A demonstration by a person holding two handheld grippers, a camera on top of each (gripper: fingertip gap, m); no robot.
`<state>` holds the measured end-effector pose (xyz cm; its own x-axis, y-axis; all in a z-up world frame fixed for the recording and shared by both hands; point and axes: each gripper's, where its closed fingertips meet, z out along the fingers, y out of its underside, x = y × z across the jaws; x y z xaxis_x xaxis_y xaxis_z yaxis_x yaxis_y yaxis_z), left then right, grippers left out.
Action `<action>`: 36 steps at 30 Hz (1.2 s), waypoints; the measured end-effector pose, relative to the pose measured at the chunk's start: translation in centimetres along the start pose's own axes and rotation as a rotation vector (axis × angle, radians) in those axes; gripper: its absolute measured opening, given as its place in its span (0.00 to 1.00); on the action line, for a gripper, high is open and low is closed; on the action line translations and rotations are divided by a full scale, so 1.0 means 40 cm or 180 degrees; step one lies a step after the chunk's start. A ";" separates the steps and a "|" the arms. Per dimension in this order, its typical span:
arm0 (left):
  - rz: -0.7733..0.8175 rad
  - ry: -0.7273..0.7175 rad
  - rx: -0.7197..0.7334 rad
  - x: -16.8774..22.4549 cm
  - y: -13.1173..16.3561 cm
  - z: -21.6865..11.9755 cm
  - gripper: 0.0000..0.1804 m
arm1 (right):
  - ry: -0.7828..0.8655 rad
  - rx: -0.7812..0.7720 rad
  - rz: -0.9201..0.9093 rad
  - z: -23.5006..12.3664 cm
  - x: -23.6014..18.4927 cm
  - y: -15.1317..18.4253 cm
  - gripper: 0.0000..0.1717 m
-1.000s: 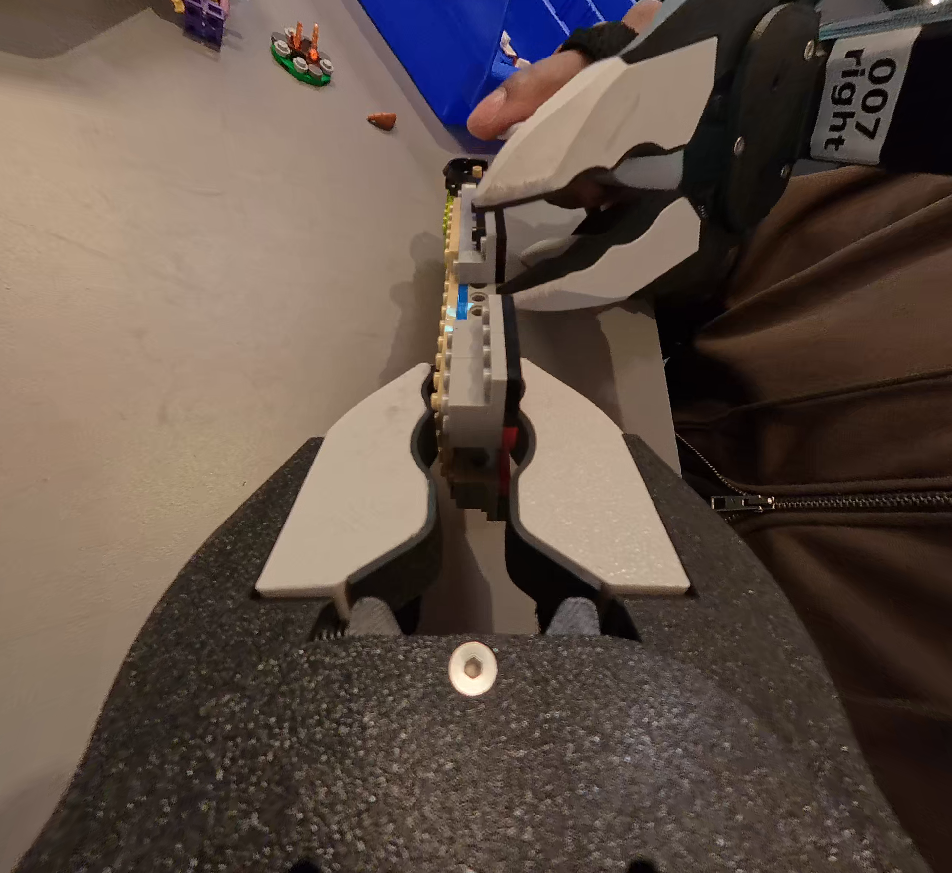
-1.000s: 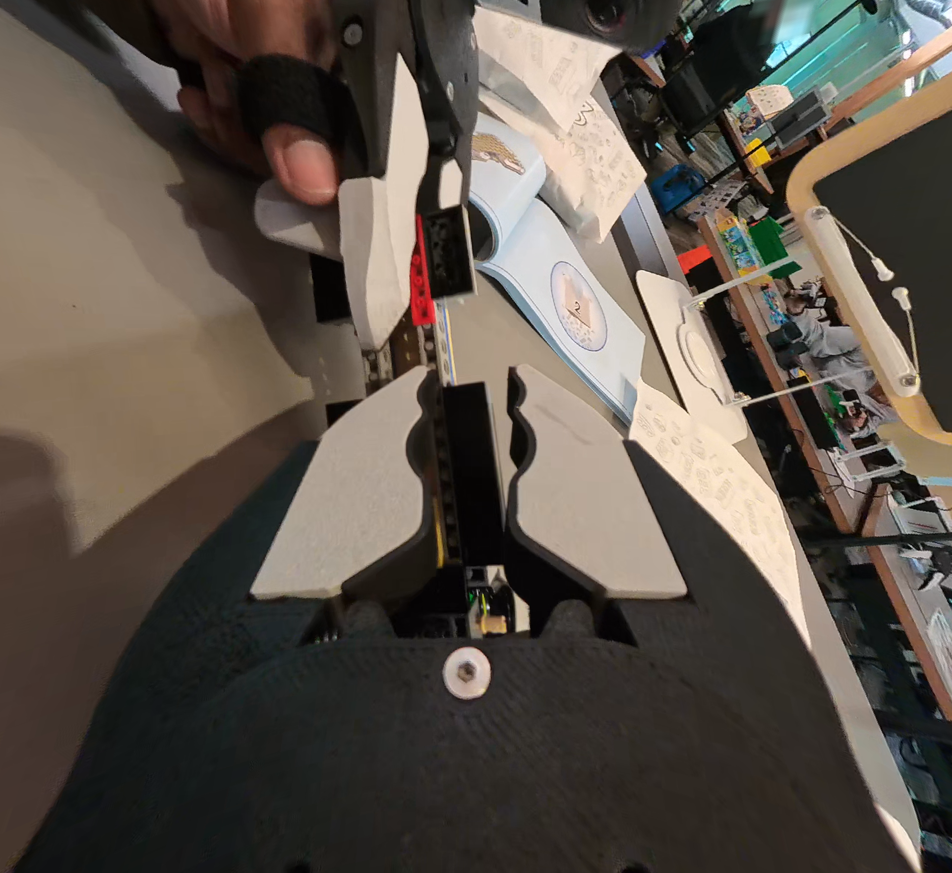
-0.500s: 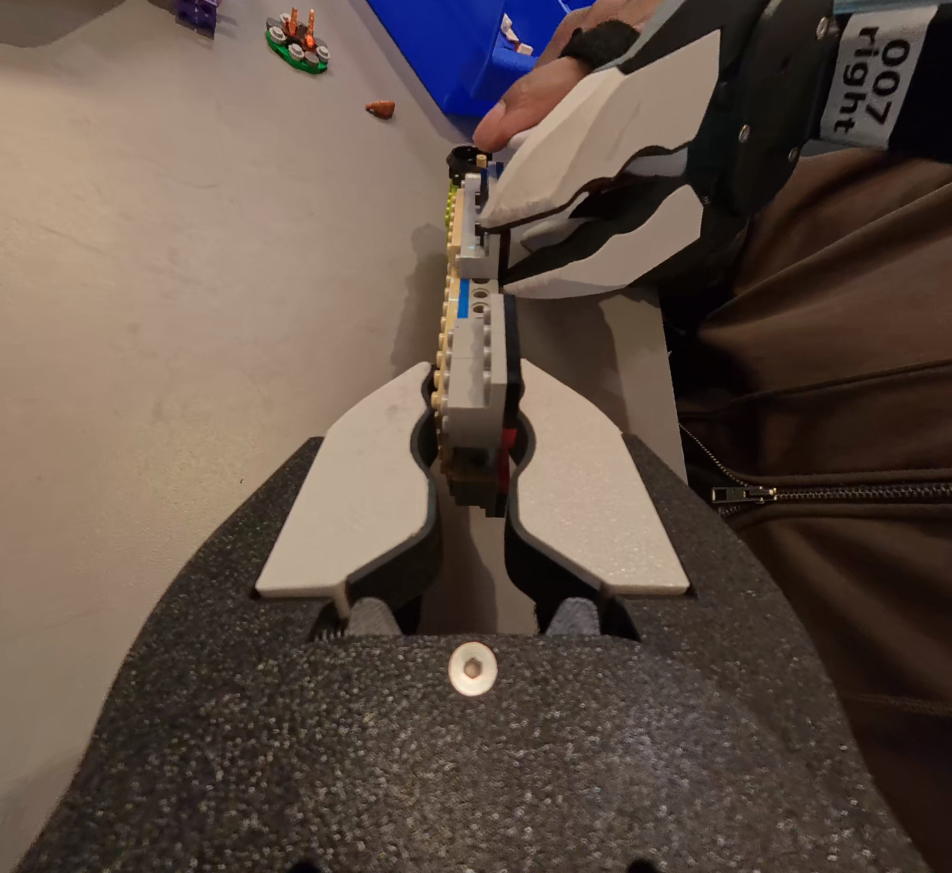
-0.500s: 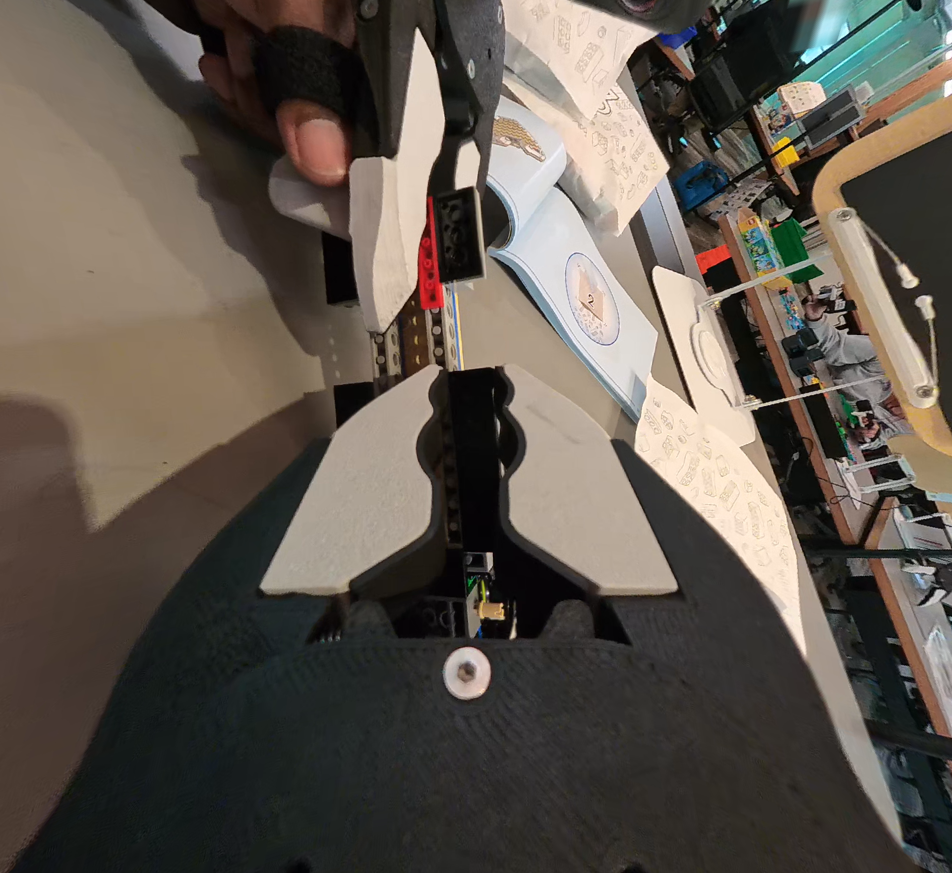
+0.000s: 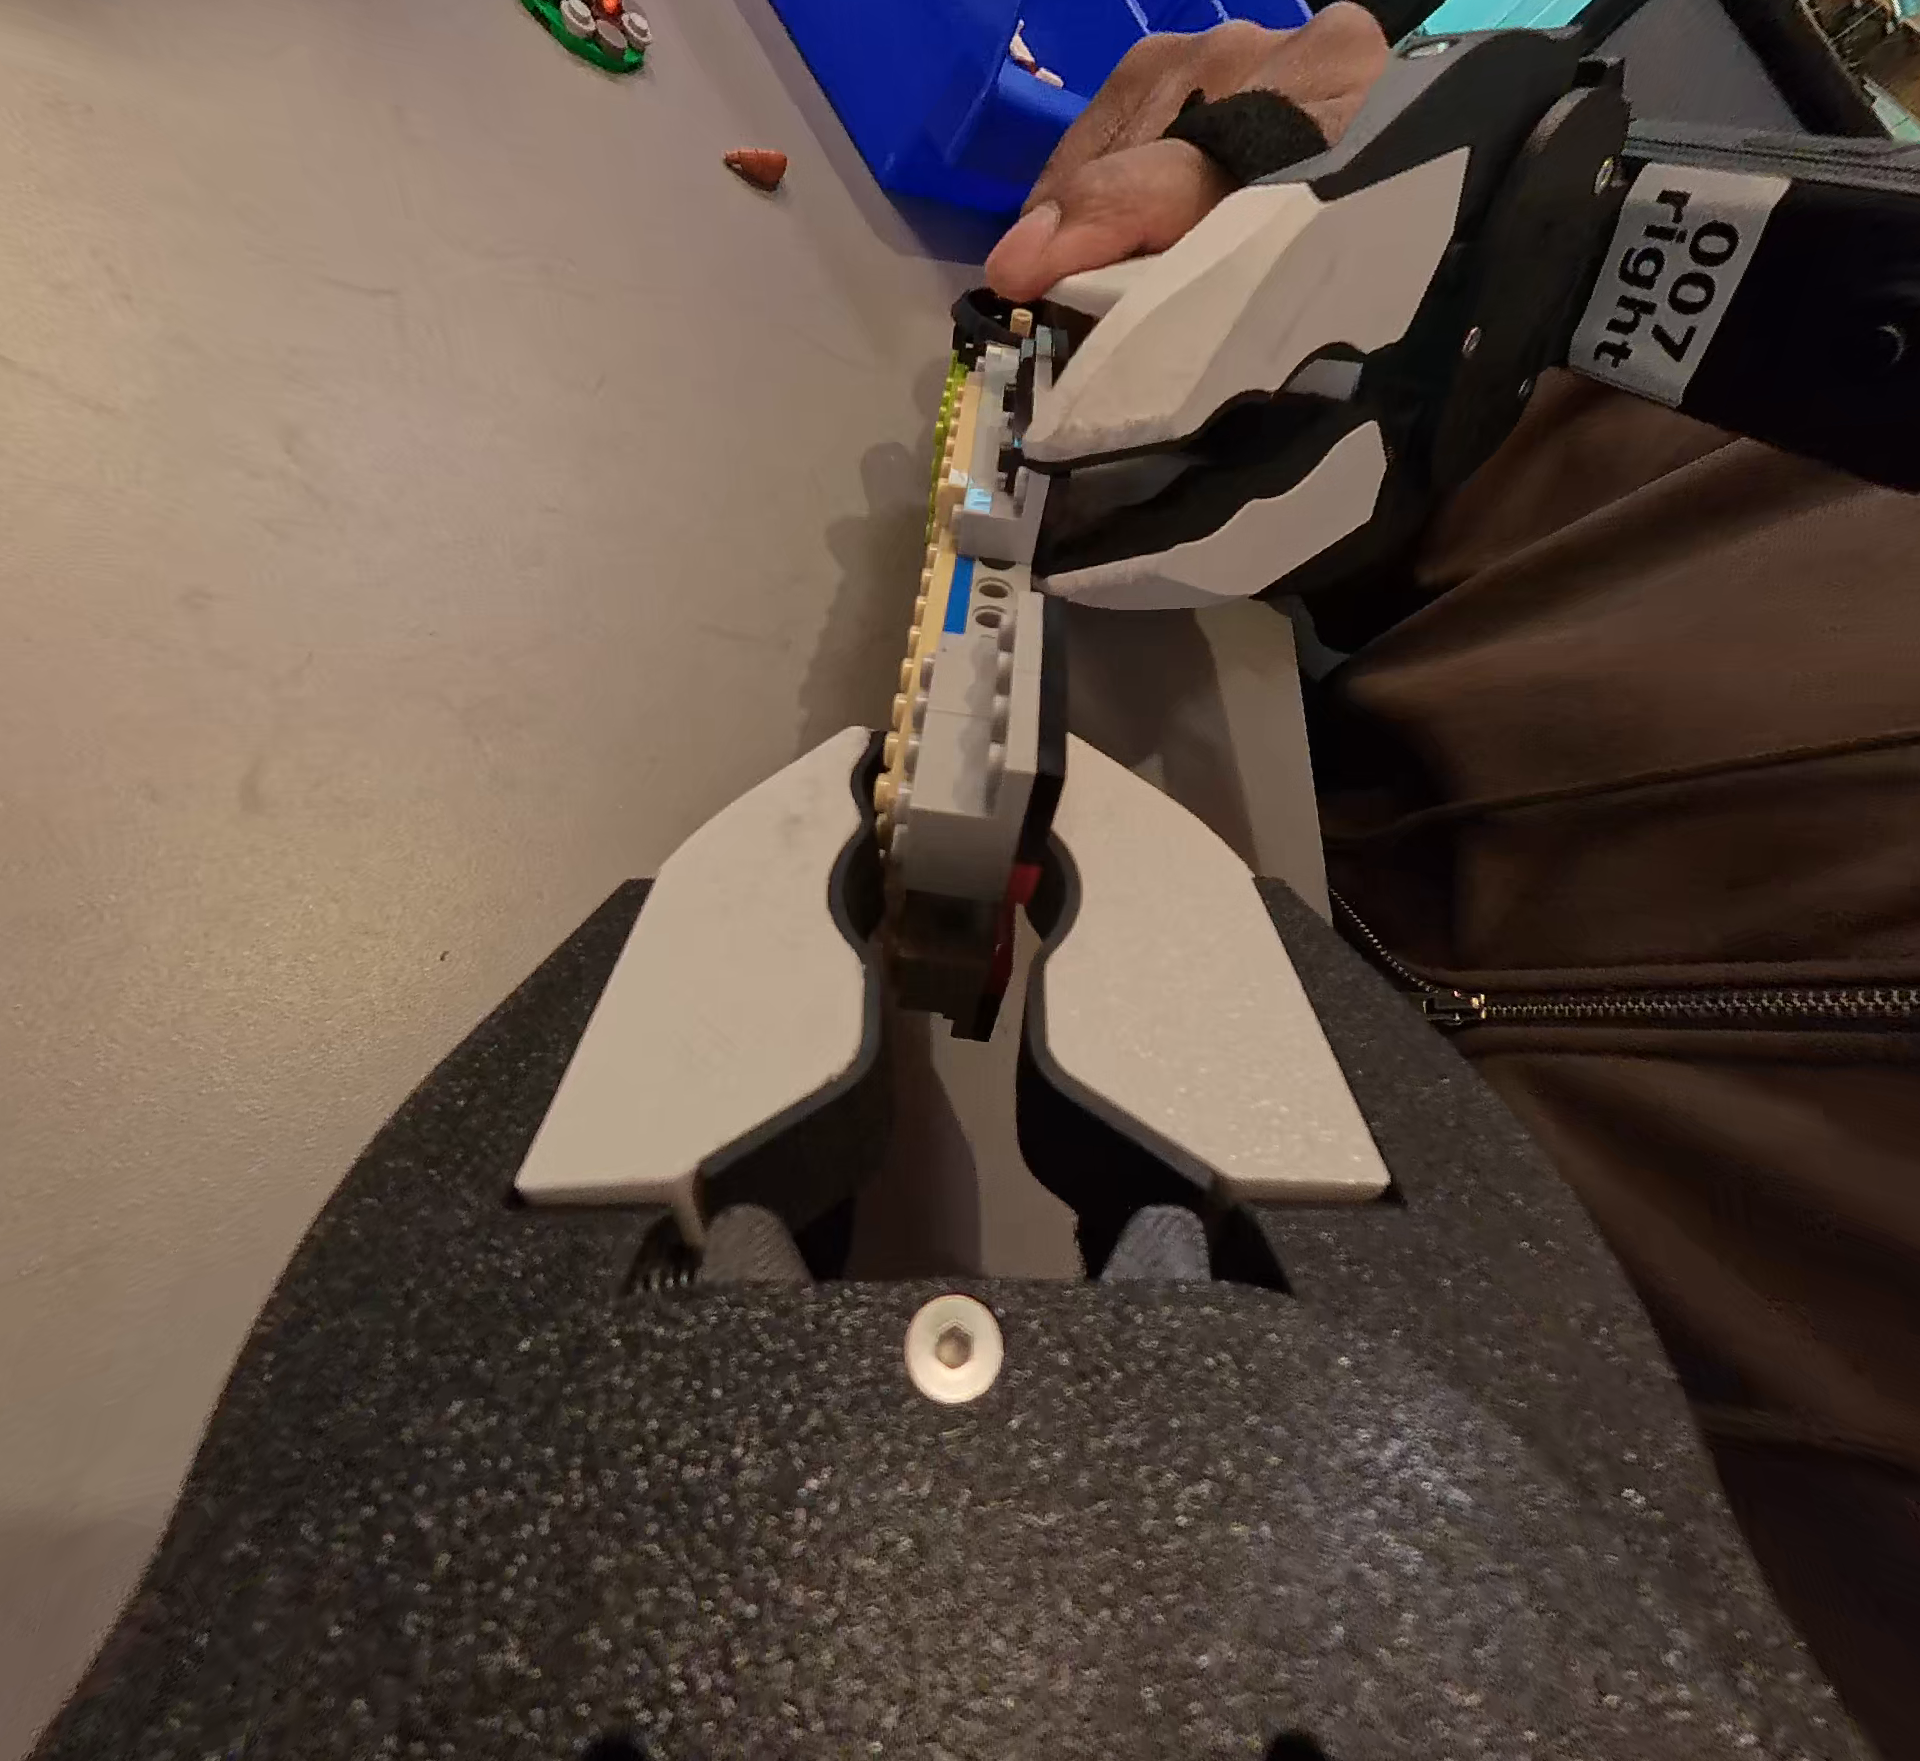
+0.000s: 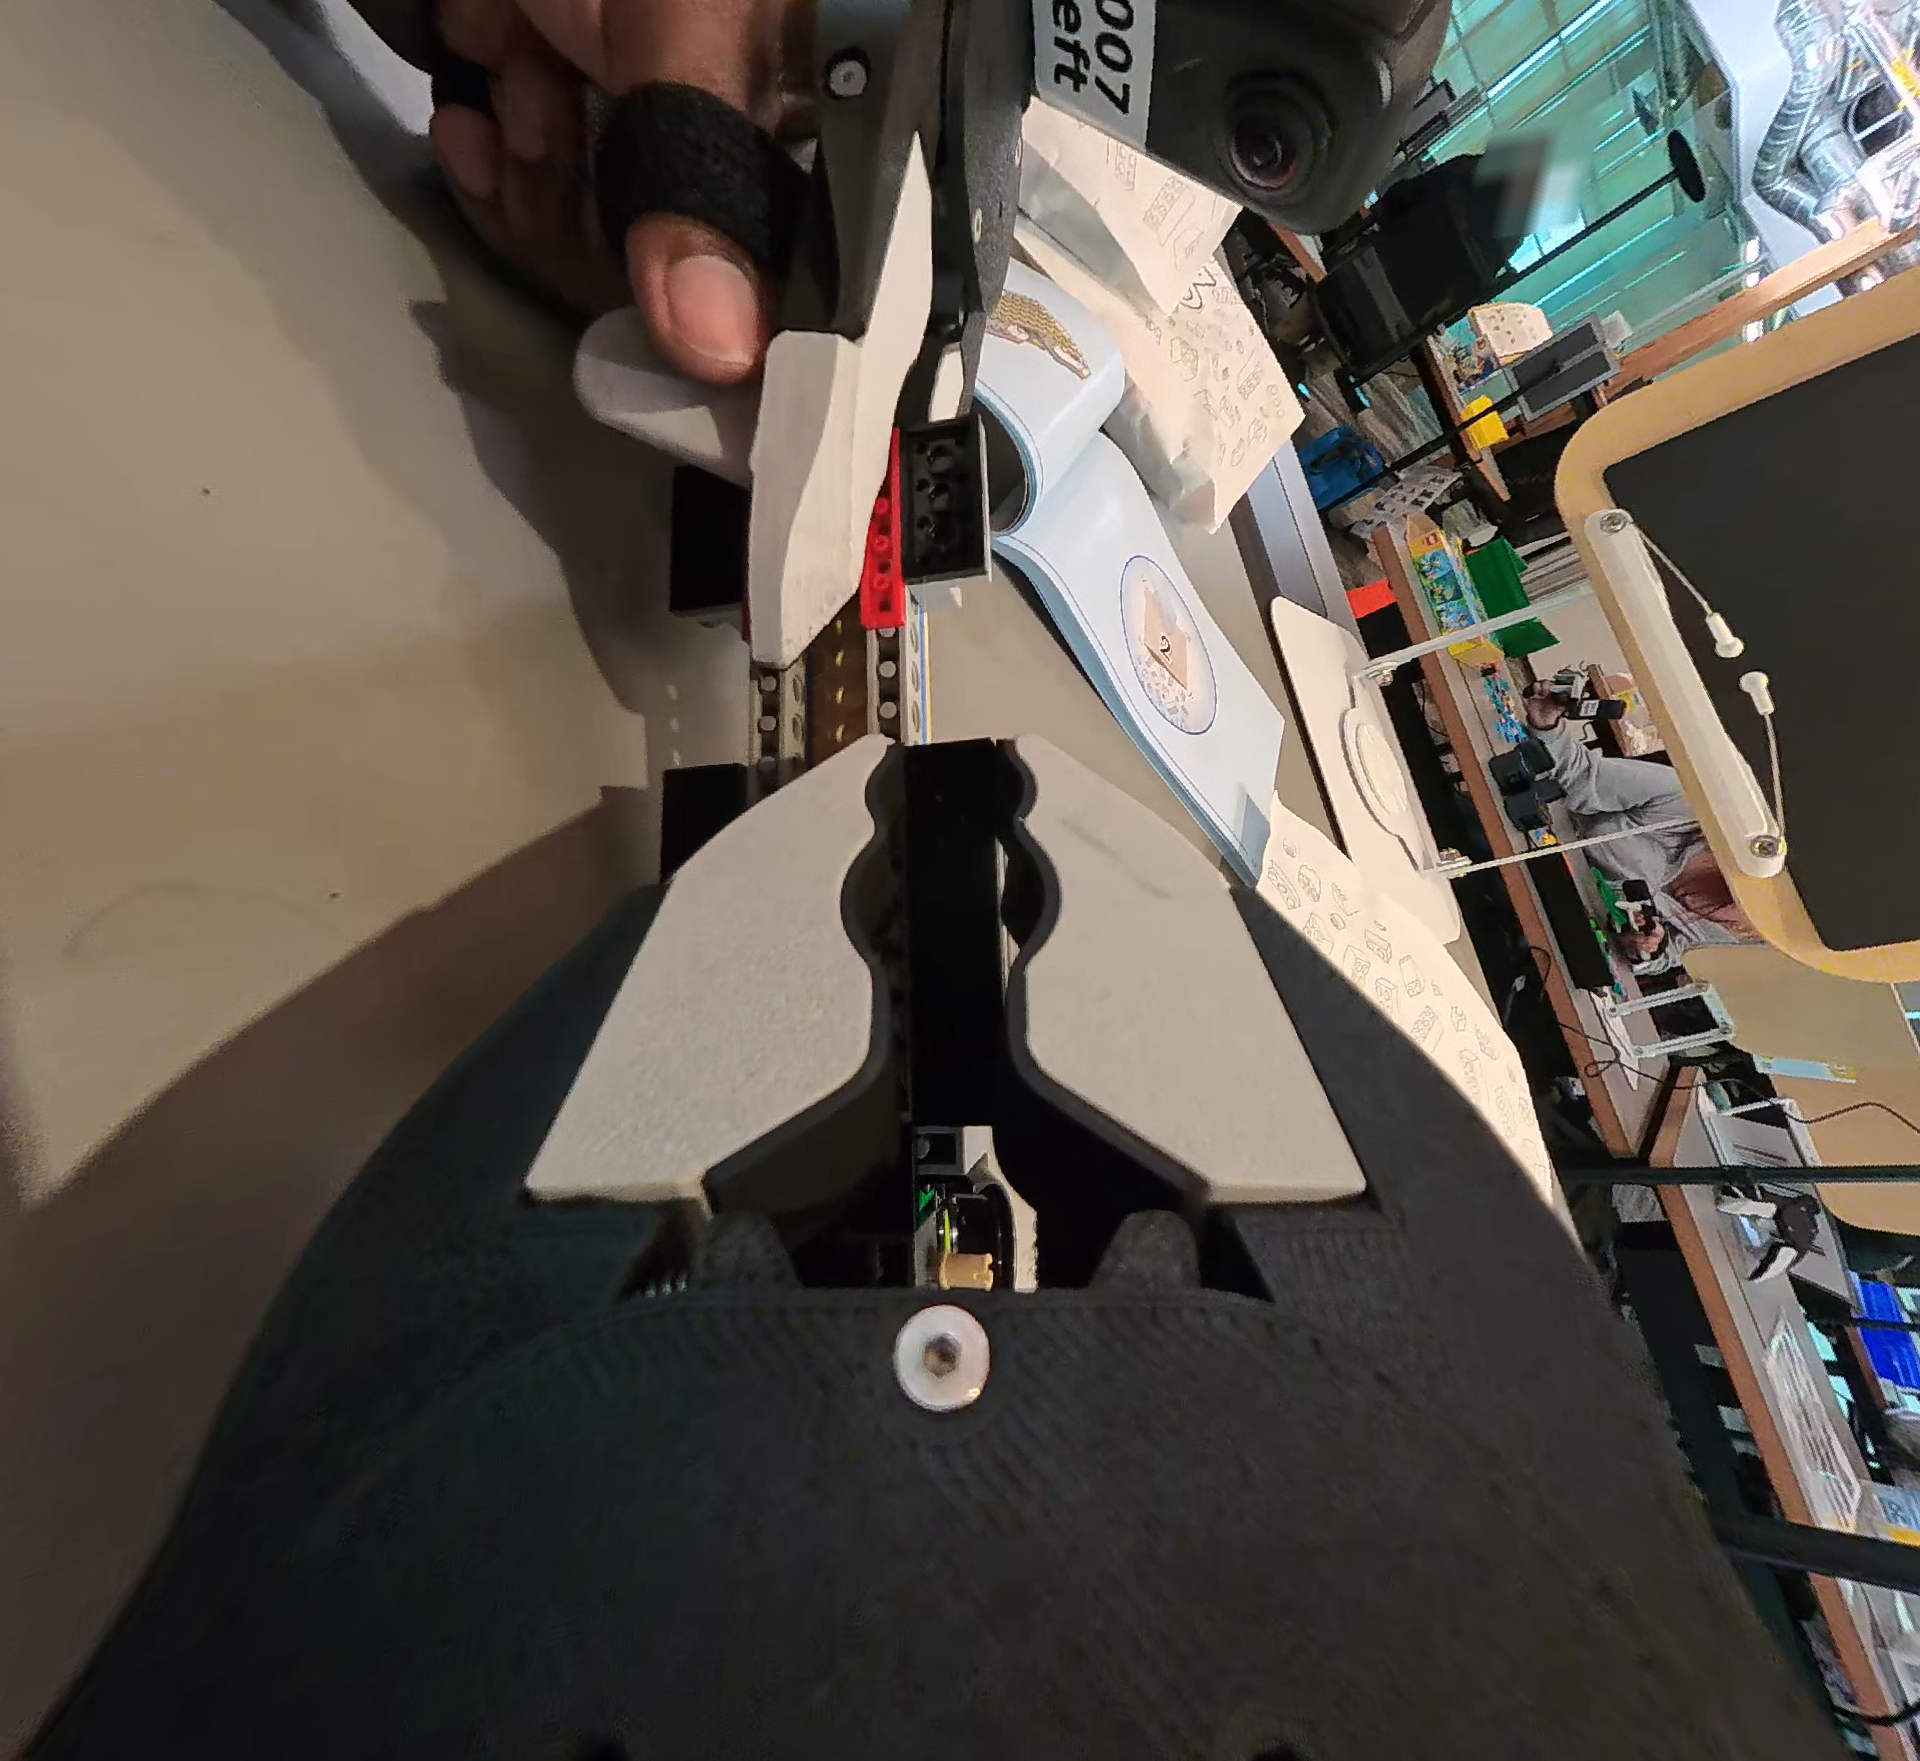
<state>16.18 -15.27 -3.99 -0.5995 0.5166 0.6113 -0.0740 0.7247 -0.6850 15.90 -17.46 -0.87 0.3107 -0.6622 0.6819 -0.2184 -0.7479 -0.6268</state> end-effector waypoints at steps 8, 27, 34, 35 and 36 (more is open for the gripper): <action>-0.0006 0.0024 -0.0008 0.002 0.001 0.000 0.13 | 0.0039 0.0032 -0.0070 -0.004 -0.001 -0.002 0.09; 0.0213 -0.0007 -0.0071 0.012 0.006 0.002 0.12 | -0.0382 -0.0132 0.0551 0.002 -0.005 0.002 0.10; 0.0168 0.0000 -0.0110 0.010 0.010 0.006 0.13 | -0.0380 -0.0124 0.0436 0.003 -0.011 -0.003 0.10; 0.0164 0.0000 -0.0109 0.010 0.010 0.006 0.13 | -0.0375 -0.0113 0.0423 0.002 -0.012 -0.003 0.10; 0.0146 0.0011 -0.0111 0.010 0.011 0.006 0.13 | -0.0361 -0.0104 0.0410 0.001 -0.012 -0.004 0.10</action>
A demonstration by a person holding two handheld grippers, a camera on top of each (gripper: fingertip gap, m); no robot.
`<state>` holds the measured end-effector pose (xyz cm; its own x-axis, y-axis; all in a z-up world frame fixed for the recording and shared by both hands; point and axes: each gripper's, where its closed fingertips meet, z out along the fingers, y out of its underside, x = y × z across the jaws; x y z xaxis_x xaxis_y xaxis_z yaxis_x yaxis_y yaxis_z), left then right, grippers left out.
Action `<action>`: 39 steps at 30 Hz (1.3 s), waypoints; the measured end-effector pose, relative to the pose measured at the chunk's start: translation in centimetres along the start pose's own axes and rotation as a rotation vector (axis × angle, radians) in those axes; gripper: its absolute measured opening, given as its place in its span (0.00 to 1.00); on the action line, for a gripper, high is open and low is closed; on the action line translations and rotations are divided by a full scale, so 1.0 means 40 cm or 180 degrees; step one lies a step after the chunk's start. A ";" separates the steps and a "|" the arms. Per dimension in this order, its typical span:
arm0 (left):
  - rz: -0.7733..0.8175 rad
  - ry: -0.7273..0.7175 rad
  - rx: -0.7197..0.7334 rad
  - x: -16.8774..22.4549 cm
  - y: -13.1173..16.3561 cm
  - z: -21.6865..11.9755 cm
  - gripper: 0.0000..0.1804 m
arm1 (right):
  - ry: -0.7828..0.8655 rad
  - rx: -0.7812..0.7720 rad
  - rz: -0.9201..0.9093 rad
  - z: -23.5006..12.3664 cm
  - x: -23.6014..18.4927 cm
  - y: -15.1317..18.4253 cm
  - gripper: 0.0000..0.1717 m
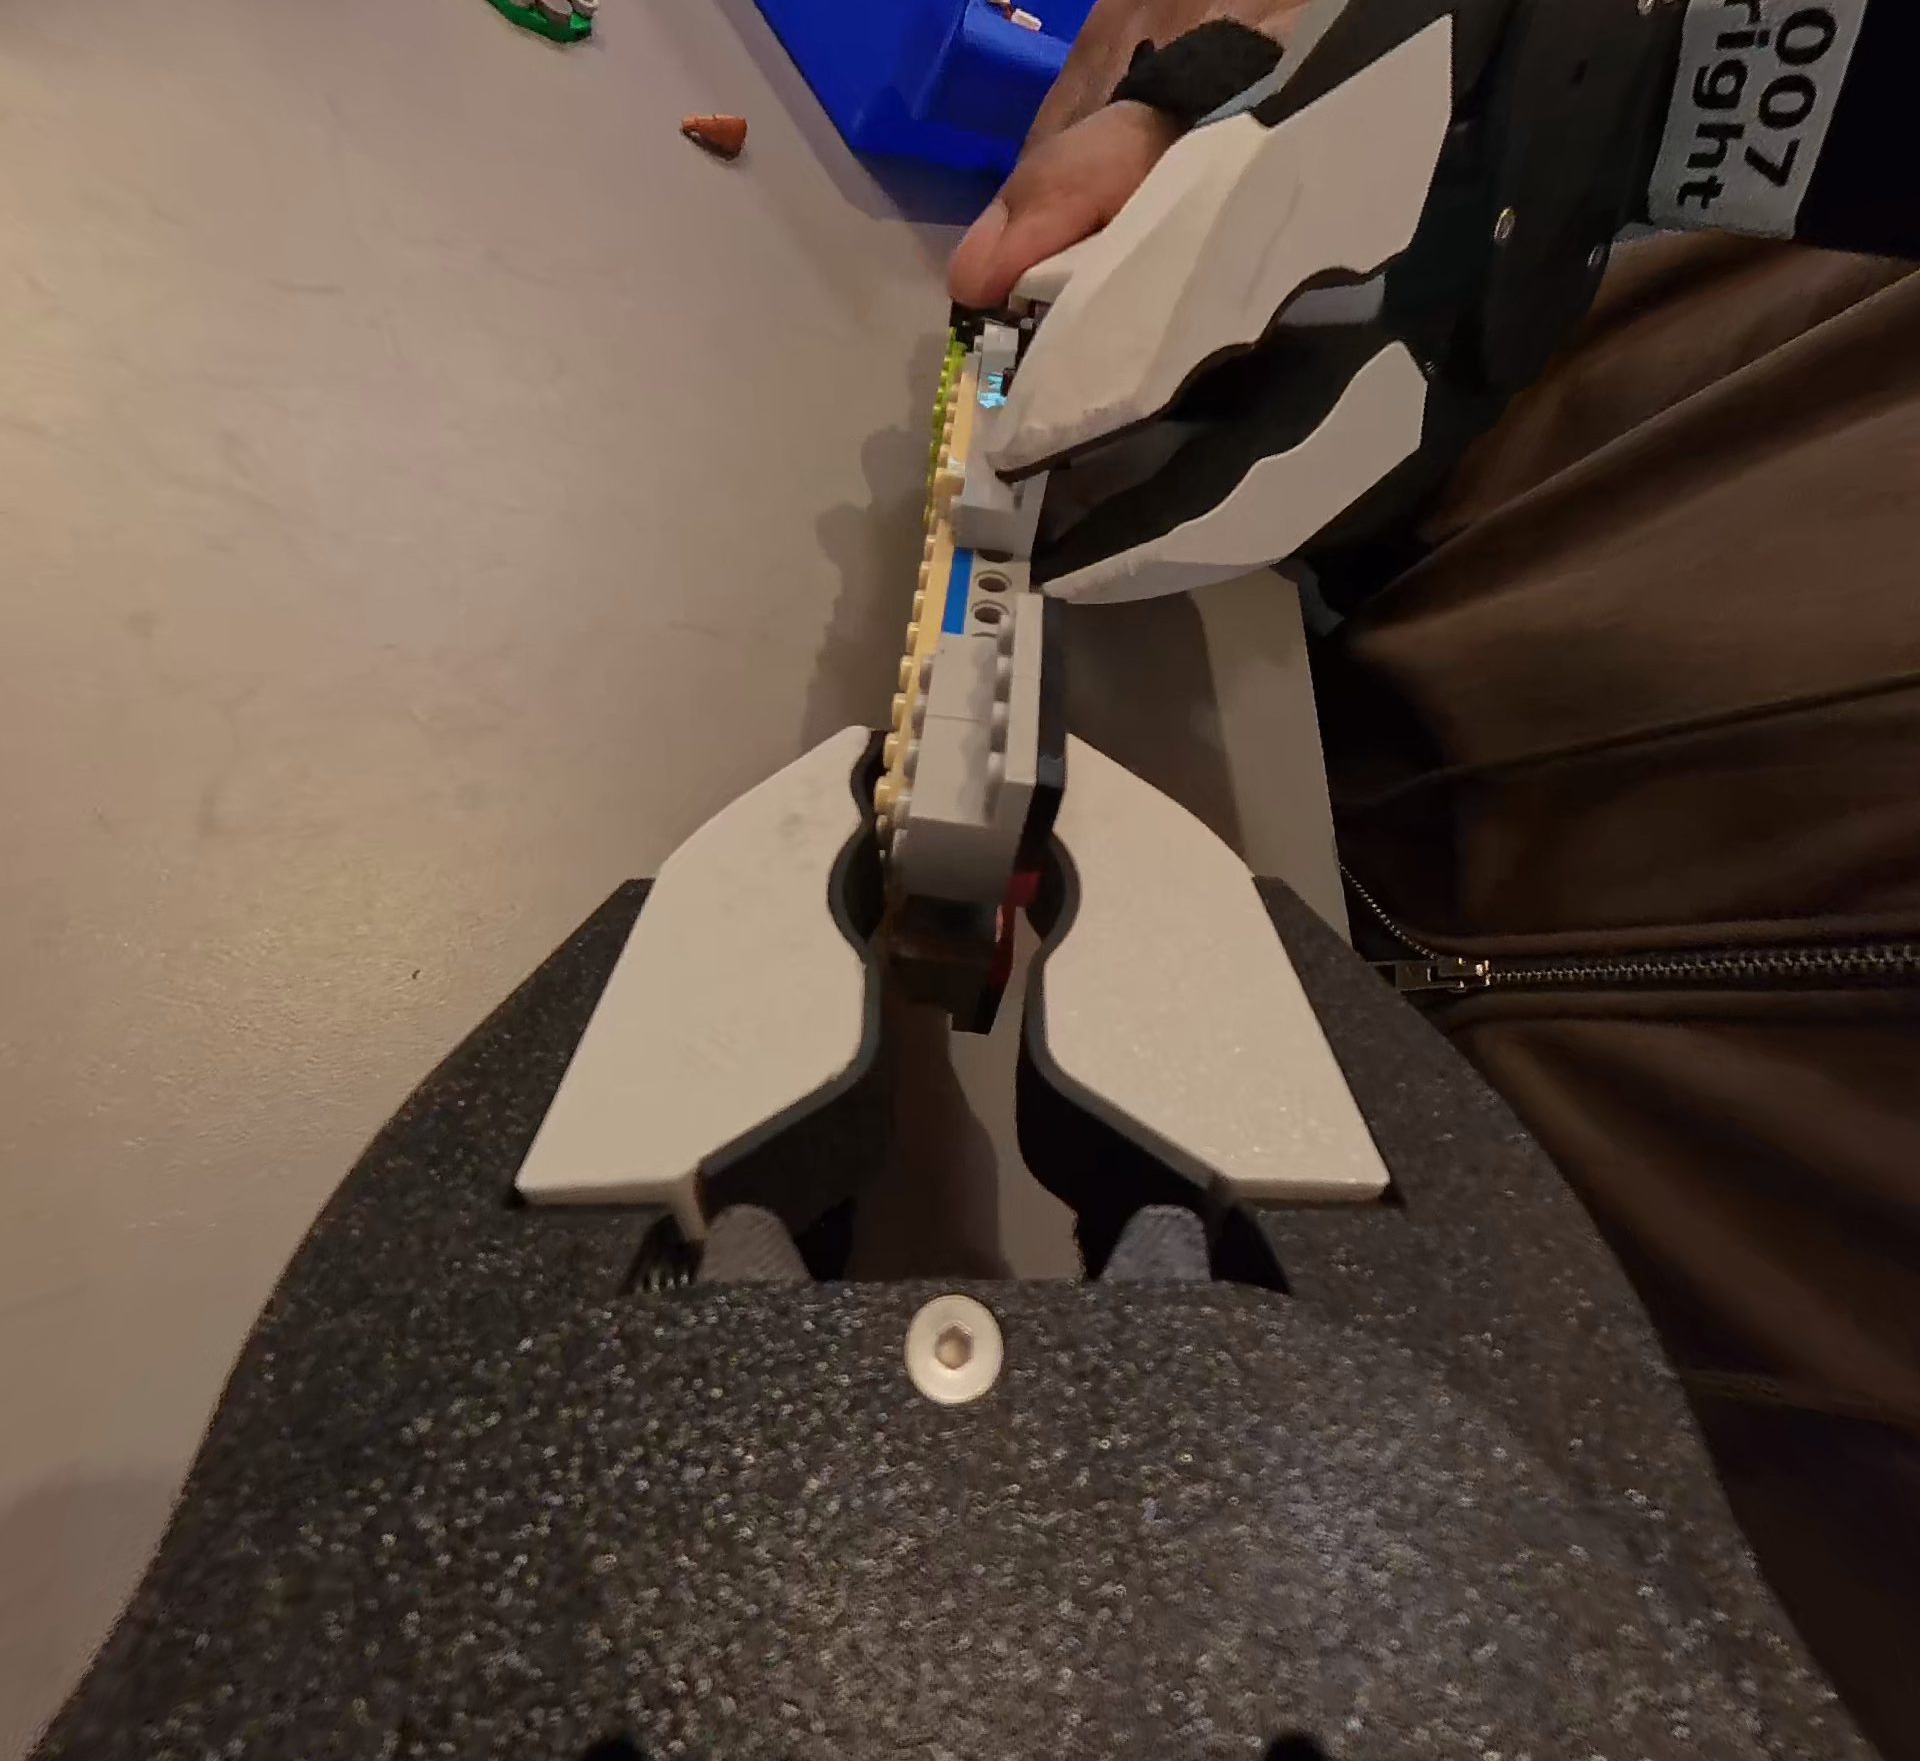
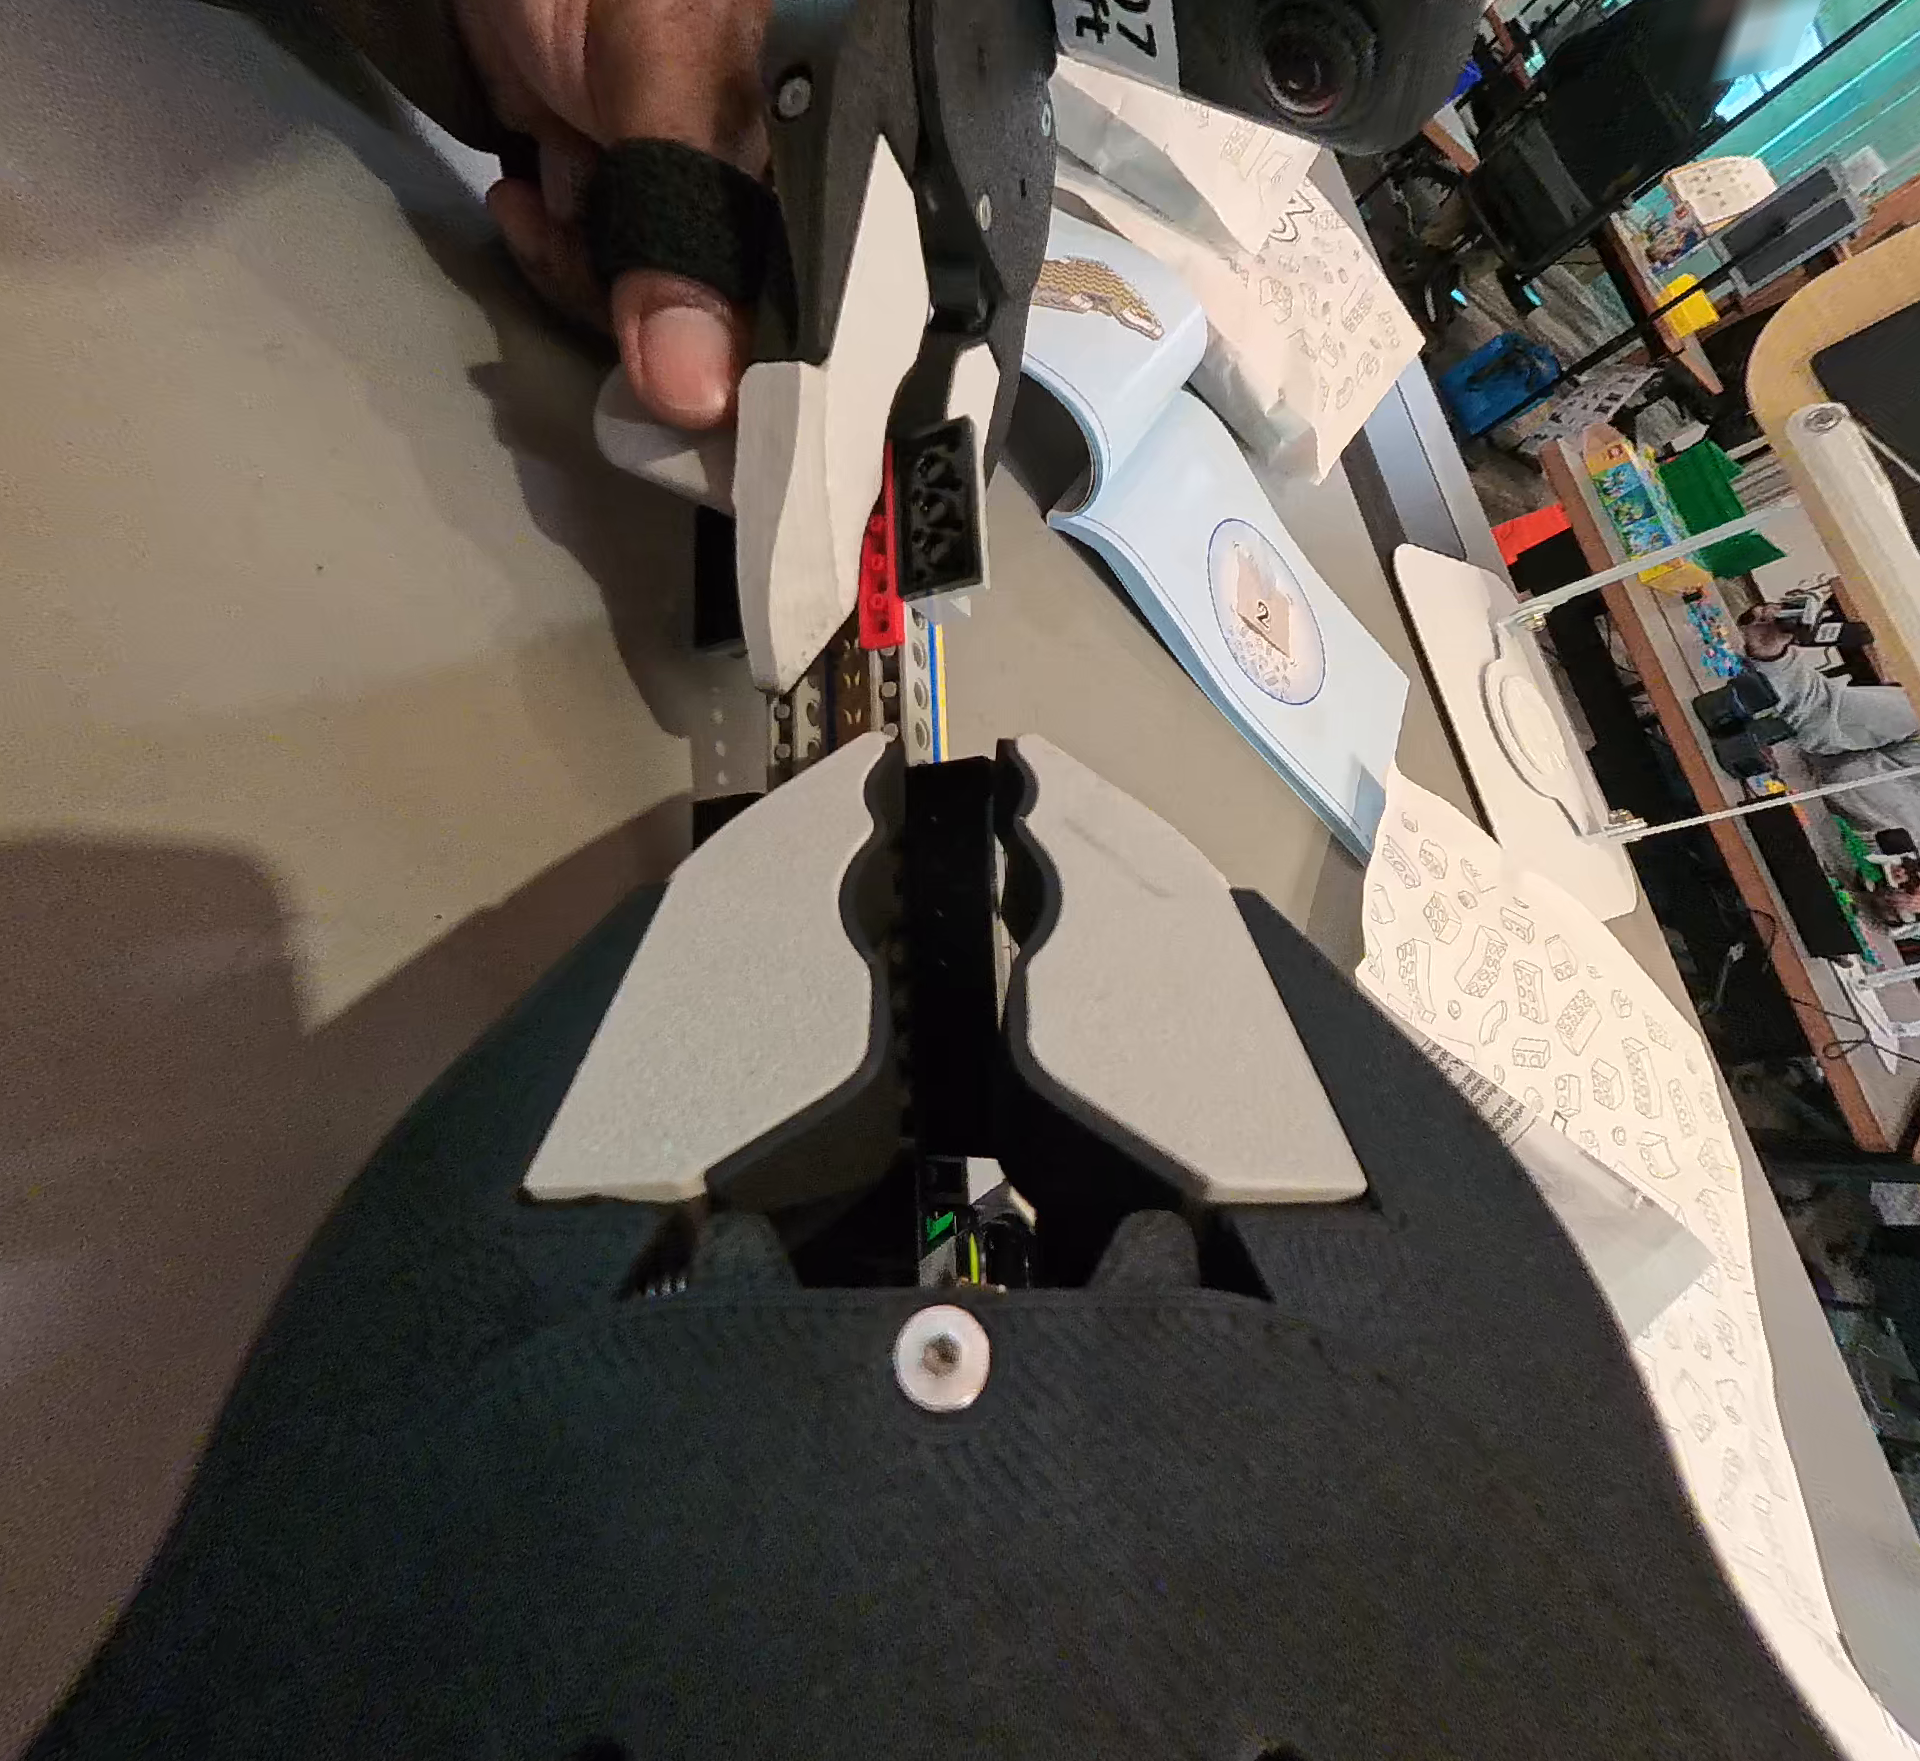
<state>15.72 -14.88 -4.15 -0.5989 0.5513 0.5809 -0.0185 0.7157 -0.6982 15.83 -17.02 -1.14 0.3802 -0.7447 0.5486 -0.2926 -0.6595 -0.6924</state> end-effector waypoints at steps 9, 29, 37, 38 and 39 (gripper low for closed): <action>-0.0038 0.0035 -0.0011 0.000 0.002 0.002 0.13 | 0.0126 0.0049 -0.0157 -0.002 -0.003 -0.001 0.10; 0.0007 0.0042 -0.0043 0.004 0.006 0.006 0.13 | 0.0185 0.0129 -0.0331 -0.008 -0.006 -0.003 0.09; 0.0025 0.0034 -0.0052 0.004 0.007 0.007 0.13 | 0.0215 0.0173 -0.0405 -0.013 -0.008 -0.005 0.09; 0.0021 0.0035 -0.0050 0.004 0.007 0.007 0.13 | 0.0227 0.0175 -0.0421 -0.013 -0.008 -0.005 0.09; 0.0018 0.0029 -0.0052 0.003 0.007 0.007 0.13 | 0.0247 0.0180 -0.0441 -0.014 -0.008 -0.006 0.07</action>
<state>15.40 -14.72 -4.38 -0.5917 0.5590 0.5809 -0.0021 0.7194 -0.6946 15.27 -16.68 -0.90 0.3440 -0.6541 0.6737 -0.1913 -0.7513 -0.6317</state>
